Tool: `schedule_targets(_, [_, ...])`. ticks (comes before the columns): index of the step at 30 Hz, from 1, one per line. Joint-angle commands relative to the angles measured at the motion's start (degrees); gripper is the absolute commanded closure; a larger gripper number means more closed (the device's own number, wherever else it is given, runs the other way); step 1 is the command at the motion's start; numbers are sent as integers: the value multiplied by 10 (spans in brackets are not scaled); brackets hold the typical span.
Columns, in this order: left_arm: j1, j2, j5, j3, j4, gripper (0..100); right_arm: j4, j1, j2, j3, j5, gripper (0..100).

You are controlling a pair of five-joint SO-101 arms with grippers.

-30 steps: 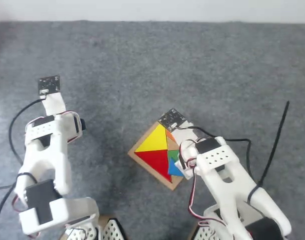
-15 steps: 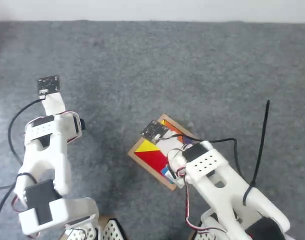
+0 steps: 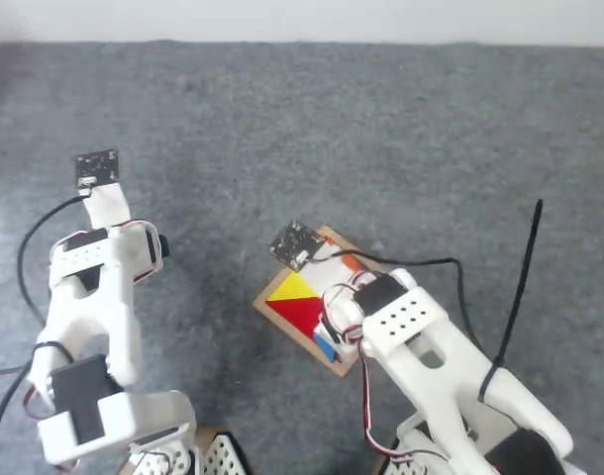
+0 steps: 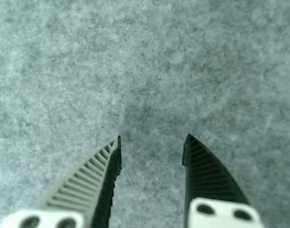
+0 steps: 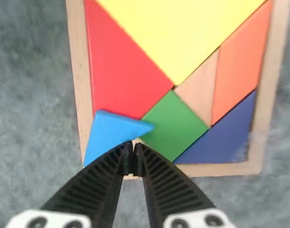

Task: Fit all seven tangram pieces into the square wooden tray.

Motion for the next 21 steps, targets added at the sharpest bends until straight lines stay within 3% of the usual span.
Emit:
schedule_targets(1, [4, -17, 1, -1, -10, 791, 5, -6, -44, -37, -20, 990])
schedule_targets(12, [4, -17, 1, -1, -10, 791, -27, -95, -73, -24, -2, 990])
schedule_targets(21, [4, -17, 1, -1, -10, 791, -28, -99, 75, -92, -1, 990])
